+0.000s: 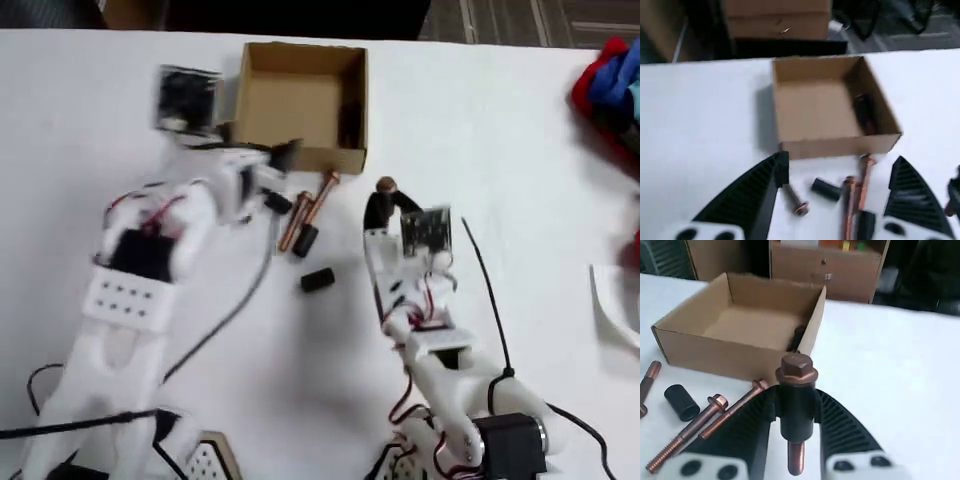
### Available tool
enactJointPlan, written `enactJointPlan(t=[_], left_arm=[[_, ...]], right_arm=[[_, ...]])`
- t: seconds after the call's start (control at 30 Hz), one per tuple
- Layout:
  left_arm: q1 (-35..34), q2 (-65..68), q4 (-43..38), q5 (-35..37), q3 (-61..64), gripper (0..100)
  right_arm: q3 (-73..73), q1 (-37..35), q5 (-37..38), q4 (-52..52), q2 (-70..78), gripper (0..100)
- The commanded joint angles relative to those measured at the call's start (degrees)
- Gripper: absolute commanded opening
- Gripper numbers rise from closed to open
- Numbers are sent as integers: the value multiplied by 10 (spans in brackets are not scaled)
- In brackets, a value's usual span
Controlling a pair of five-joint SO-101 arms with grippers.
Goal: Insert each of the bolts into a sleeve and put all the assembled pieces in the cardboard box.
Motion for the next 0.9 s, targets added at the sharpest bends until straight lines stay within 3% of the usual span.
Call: enactJointPlan(t=[0.0, 0.17, 0.3, 0.4, 0.5, 0.6, 0.73, 0.87], left_arm=[[-76, -21, 15, -3, 41, 327], [-139, -24, 25, -2, 77, 327], [-143, -18, 3, -27, 114, 327], [-140, -18, -86, -46, 167, 327], [-142, -18, -172, -44, 228, 327], [-142, -18, -233, -42, 281, 327], [-161, -18, -258, -40, 298, 327], [-175, -14, -262, -39, 313, 327]], right_arm=[[-156, 3, -49, 264, -26, 22], [-377, 6, -47, 587, -26, 22], [-499, 8, -21, 752, -21, 24], [-541, 4, 62, 756, -15, 22], [-591, 6, 69, 747, 22, 21], [-694, 1, 69, 810, 103, 21], [-909, 1, 69, 940, 274, 21], [-1204, -3, 21, 1082, 448, 21]])
